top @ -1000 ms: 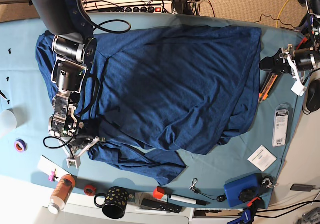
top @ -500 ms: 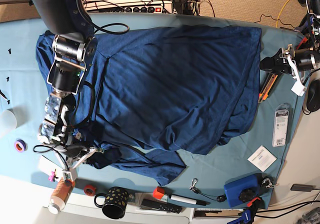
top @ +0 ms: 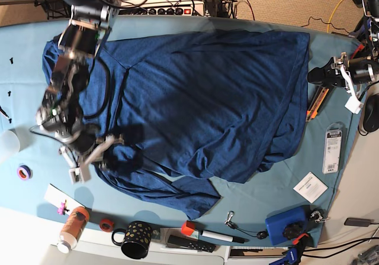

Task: Layout the t-shirt on the table in an organized manner, then fold the t-shirt properly

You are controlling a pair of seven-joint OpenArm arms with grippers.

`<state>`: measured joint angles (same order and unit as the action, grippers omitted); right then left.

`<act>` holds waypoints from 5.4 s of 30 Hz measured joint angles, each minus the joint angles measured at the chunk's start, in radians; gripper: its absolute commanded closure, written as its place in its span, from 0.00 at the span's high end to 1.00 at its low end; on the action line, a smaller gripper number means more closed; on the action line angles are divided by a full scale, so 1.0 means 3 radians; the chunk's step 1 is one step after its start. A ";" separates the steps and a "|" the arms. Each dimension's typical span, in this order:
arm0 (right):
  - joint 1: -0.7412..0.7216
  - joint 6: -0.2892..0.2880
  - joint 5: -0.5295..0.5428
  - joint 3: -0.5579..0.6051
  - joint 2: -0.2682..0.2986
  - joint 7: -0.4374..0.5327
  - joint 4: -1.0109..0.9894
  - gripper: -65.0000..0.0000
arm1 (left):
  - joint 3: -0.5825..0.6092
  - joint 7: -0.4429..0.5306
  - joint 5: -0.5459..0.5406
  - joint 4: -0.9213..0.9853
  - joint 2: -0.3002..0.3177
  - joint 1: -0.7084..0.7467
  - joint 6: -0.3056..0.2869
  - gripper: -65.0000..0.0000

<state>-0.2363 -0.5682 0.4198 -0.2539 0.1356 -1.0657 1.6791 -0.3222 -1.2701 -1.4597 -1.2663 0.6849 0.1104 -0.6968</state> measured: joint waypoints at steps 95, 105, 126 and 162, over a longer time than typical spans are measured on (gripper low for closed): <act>0.1760 -0.0429 0.2211 -0.1288 -0.0445 -0.0959 0.0841 0.36 | 0.1333 0.0759 0.2135 -0.1277 -0.1077 -0.0426 0.0013 0.51; 0.1760 -0.0429 0.2210 -0.1288 -0.0445 -0.0959 0.0841 0.36 | 0.1333 0.0868 0.2569 -0.1277 -0.1072 -0.0407 0.0239 0.55; 0.1759 -0.0427 0.2209 -0.1288 -0.0445 -0.0947 0.0841 0.36 | 0.1331 0.0735 0.1974 -0.1277 -0.1110 -0.0144 0.0150 0.00; 0.1757 -0.0429 0.2210 -0.1288 -0.0445 -0.0947 0.0841 0.36 | 0.1048 0.0771 0.1921 -0.1278 -0.1441 -0.0148 0.0337 0.00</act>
<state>0.2909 -0.6968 1.0828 -0.6403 0.0021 -1.3499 1.9312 -0.0078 -1.0389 -0.8833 -1.6497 0.2527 0.0662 -0.5957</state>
